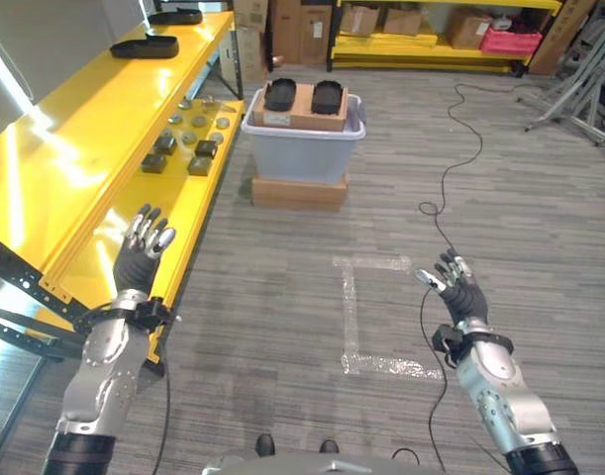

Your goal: Move parts from the plastic box to the shelf.

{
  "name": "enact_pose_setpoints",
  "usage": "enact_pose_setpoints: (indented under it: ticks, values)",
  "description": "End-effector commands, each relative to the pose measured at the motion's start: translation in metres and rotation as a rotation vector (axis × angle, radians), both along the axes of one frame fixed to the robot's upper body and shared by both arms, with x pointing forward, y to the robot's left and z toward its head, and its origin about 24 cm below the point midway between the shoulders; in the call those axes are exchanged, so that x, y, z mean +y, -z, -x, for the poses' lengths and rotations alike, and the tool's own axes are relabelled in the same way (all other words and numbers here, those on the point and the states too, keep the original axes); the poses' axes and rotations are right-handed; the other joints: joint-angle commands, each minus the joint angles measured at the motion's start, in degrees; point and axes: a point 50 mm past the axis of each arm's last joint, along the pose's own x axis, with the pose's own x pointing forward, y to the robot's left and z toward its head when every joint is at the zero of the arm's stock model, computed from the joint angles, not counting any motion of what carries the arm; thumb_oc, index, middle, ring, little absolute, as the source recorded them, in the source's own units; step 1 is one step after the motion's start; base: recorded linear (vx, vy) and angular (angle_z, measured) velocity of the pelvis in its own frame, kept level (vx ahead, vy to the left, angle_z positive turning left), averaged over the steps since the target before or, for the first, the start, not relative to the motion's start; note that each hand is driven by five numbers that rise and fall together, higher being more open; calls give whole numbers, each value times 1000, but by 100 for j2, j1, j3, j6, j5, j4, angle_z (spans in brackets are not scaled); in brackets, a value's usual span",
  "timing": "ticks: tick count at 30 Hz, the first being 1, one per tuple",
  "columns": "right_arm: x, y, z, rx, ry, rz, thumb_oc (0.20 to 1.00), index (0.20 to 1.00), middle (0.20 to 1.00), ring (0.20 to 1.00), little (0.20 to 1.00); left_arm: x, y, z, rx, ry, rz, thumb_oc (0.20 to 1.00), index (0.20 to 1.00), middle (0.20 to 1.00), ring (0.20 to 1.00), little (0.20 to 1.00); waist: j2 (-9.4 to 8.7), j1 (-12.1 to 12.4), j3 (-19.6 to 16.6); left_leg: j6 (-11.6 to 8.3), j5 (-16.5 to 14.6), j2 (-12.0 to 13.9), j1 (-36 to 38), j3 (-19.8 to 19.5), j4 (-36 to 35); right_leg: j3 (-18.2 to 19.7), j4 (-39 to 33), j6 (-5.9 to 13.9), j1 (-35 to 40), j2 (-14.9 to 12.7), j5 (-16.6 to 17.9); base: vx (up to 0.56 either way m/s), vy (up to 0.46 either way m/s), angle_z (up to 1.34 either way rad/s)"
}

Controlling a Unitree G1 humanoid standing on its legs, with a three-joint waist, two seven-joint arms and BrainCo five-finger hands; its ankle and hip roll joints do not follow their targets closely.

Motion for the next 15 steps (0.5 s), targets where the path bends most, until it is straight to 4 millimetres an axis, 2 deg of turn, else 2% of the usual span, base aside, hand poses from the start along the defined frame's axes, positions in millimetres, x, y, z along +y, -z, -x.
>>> enact_pose_setpoints:
  ticks: [1, 4, 6, 8, 10, 11, 13, 14, 15]
  values:
    - [9, -21, -13, -112, -28, -67, 1000, 1000, 1000, 1000, 1000, 8, -13, -6, -58, -16, 12, 1000, 1000, 1000, 1000, 1000, -179, 48, -105, 153, -576, -174, -320, -50, 782, 101, 992, 440, -439, -316, -266, 92, 114, -9]
    - [12, -21, -13, -120, -22, -84, 1000, 1000, 1000, 1000, 1000, 8, -15, -7, -69, -20, -4, 1000, 1000, 1000, 1000, 1000, -162, 19, 27, 337, -682, -252, -427, -55, 999, 178, 1801, 491, -725, -378, -278, 86, 108, -12]
    - [15, -21, -13, -126, -25, -97, 1000, 1000, 1000, 1000, 1000, 8, -18, -8, -87, -35, -19, 1000, 1000, 1000, 1000, 1000, -123, -10, 168, 502, -753, -307, -499, -64, 1147, 246, 2786, 591, -1126, -443, -120, 83, 152, -1]
    - [20, -19, -12, -126, -33, -100, 1000, 1000, 1000, 1000, 1000, 12, -19, -8, -93, -61, -7, 1000, 1000, 1000, 1000, 1000, -43, -21, 352, 637, -876, -362, -609, -77, 1463, 327, 4259, 657, -1828, -549, 151, 81, 180, 3]
    - [23, -17, -10, -123, -50, -97, 1000, 1000, 1000, 1000, 1000, 19, -19, -6, -100, -94, -18, 1000, 1000, 1000, 1000, 1000, 23, -33, 474, 701, -982, -372, -651, -54, 1712, 350, 5111, 678, -2324, -611, 357, 158, 125, -7]
    - [24, -16, -8, -119, -64, -95, 1000, 1000, 1000, 1000, 1000, 23, -20, -4, -104, -117, -36, 1000, 1000, 1000, 1000, 1000, 25, -28, 525, 741, -1096, -395, -652, -20, 1865, 363, 5271, 711, -2631, -674, 547, 257, 26, -16]
    - [24, -16, -7, -123, -74, -98, 1000, 1000, 1000, 1000, 1000, 27, -20, -1, -108, -138, -41, 1000, 1000, 1000, 1000, 1000, -60, -37, 551, 726, -1258, -471, -637, -36, 2016, 385, 4663, 753, -2719, -706, 747, 264, -80, -16]
    - [23, -16, -6, -128, -77, -106, 1000, 1000, 1000, 1000, 1000, 29, -21, 0, -112, -148, -38, 1000, 1000, 1000, 1000, 1000, -130, -54, 559, 686, -1371, -516, -603, -70, 2091, 396, 3964, 770, -2679, -703, 822, 437, -234, -22]
    - [19, -19, -6, -141, -79, -107, 1000, 1000, 1000, 1000, 1000, 32, -26, 1, -125, -156, -41, 1000, 1000, 1000, 1000, 1000, -281, -100, 557, 594, -1553, -618, -518, -203, 2164, 417, 2452, 793, -2450, -679, 834, 478, -258, -15]
